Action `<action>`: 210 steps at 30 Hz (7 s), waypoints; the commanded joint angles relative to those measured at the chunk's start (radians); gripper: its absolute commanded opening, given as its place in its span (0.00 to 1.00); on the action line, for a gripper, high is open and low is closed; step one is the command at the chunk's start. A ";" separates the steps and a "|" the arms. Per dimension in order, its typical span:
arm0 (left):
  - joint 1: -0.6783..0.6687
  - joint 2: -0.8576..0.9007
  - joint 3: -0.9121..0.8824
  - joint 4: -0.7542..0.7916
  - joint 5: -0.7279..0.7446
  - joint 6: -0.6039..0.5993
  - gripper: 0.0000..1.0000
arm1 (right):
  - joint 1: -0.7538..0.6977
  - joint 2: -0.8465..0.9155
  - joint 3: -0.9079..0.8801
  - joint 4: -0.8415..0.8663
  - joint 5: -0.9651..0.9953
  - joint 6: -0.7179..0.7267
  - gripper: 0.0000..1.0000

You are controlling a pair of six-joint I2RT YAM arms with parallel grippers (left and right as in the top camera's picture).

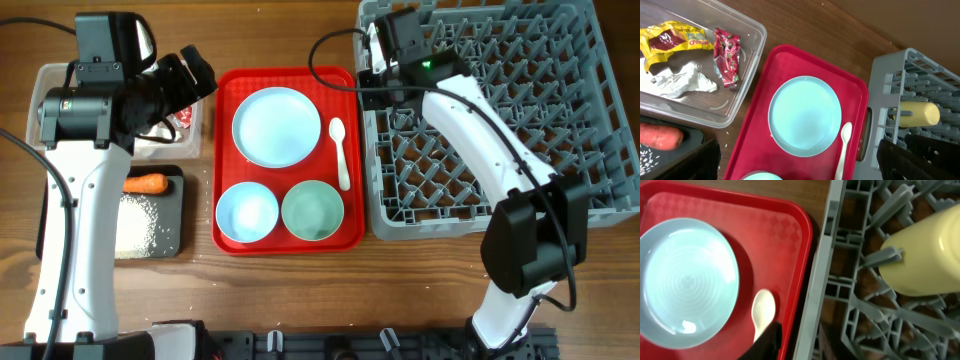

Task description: Sort waste into correct bins and load items into the dishwasher rack

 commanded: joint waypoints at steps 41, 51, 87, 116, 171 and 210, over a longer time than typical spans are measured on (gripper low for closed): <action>0.005 0.001 0.003 -0.001 -0.020 0.016 1.00 | 0.001 0.064 -0.163 0.328 0.024 0.054 0.38; 0.005 0.001 0.003 -0.001 -0.020 0.016 1.00 | -0.001 -0.109 -0.121 0.309 0.039 0.018 0.68; 0.005 0.001 0.003 -0.001 -0.020 0.016 1.00 | 0.266 -0.246 -0.546 0.163 -0.128 -0.343 0.53; 0.005 0.001 0.003 -0.001 -0.020 0.016 1.00 | 0.266 -0.166 -0.514 0.303 -0.145 -0.399 0.93; 0.005 0.001 0.003 -0.001 -0.020 0.016 1.00 | 0.349 -0.067 -0.431 0.228 -0.039 -0.520 0.04; 0.005 0.001 0.003 -0.001 -0.020 0.016 1.00 | -0.300 -0.171 -0.392 1.056 0.982 -1.243 0.04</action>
